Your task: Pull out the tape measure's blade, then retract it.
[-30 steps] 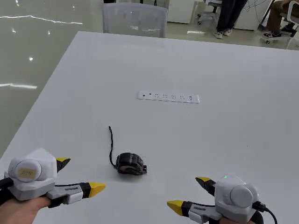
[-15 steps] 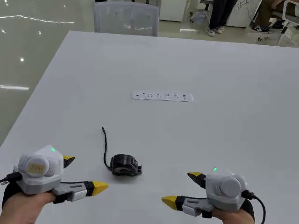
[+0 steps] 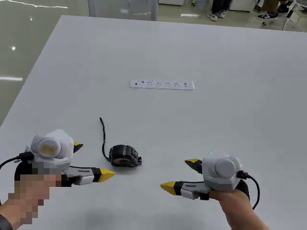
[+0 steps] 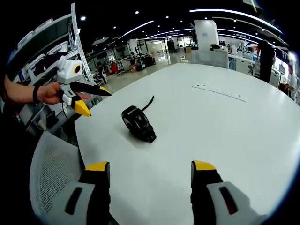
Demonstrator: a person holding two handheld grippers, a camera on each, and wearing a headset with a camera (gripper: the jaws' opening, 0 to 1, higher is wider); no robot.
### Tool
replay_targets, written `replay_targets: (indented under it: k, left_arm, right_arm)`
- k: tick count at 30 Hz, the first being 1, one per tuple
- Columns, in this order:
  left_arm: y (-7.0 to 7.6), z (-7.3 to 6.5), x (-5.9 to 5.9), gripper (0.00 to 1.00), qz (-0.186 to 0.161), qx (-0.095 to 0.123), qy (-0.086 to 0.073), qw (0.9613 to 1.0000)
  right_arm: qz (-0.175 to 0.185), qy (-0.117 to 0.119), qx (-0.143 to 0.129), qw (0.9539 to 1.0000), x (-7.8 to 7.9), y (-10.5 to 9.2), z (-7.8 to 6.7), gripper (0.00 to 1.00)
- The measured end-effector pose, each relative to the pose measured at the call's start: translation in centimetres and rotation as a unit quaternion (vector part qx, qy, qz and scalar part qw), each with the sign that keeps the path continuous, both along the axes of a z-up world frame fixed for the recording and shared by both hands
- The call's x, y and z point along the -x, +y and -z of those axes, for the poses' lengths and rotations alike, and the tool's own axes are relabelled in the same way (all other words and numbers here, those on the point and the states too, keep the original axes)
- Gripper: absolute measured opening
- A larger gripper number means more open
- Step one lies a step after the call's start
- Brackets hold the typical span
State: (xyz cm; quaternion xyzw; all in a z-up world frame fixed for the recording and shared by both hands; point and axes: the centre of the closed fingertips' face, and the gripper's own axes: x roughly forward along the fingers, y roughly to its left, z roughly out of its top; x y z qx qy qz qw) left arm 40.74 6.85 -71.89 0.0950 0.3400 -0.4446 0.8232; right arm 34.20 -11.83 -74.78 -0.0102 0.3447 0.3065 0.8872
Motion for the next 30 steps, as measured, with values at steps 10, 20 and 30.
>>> replay_targets:
  k: [10,20,30]
  left_arm:
    - [-1.4,1.5,-0.9,0.82,0.040,-0.026,0.003,0.9988]
    - [-2.5,3.4,-1.6,0.81,0.091,-0.062,0.004,0.9939]
    - [-4.6,4.7,-2.1,0.78,0.154,-0.097,0.000,0.9834]
  right_arm:
    - [-0.026,0.016,0.017,0.9994,-1.5,0.2,1.1,0.70]
    - [-0.071,0.025,0.036,0.9965,-3.0,1.7,2.2,0.69]
    - [-0.121,0.039,0.063,0.9899,-4.5,3.2,3.8,0.65]
